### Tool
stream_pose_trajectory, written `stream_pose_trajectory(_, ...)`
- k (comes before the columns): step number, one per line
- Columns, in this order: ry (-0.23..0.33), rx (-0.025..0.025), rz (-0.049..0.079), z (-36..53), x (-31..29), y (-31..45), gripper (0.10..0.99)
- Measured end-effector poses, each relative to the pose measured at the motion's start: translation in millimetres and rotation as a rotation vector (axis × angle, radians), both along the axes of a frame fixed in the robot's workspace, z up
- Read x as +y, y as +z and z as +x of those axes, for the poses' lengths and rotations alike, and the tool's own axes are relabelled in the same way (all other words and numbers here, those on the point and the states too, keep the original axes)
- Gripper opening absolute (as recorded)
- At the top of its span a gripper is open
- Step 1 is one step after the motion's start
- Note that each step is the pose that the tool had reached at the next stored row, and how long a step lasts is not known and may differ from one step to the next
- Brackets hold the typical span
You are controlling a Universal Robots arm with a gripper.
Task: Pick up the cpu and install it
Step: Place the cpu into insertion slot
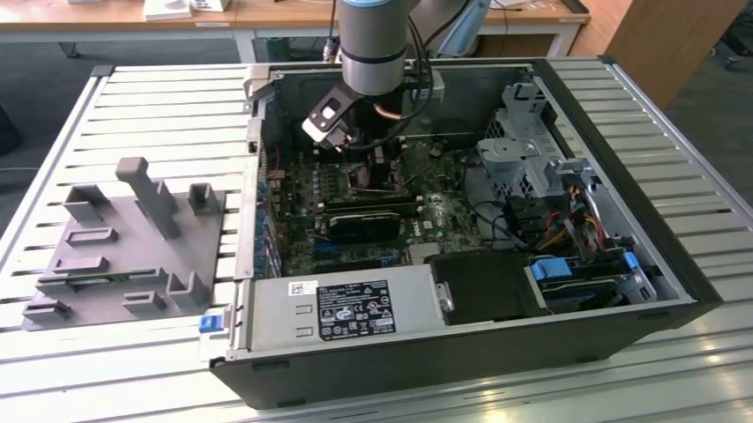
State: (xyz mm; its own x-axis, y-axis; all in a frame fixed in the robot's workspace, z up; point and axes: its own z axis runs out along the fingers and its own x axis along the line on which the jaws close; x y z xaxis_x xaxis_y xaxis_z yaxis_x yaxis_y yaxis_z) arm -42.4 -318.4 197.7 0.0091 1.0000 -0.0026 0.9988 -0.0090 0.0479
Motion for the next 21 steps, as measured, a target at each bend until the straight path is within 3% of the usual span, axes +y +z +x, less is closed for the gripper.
stream_pose_trajectory(16, 0.0, -0.0004, 0.0, 0.1, 1.1, -5.3, 0.537)
stream_pose_trajectory(19, 0.0, -0.0005, 0.001, 0.1, 1.2, -5.5, 0.549)
stream_pose_trajectory(20, 0.0, -0.0001, 0.0, 0.0, 1.0, -5.3, 0.612)
stream_pose_trajectory(21, 0.0, 0.0, 0.0, 0.0, 1.0, -5.2, 0.612)
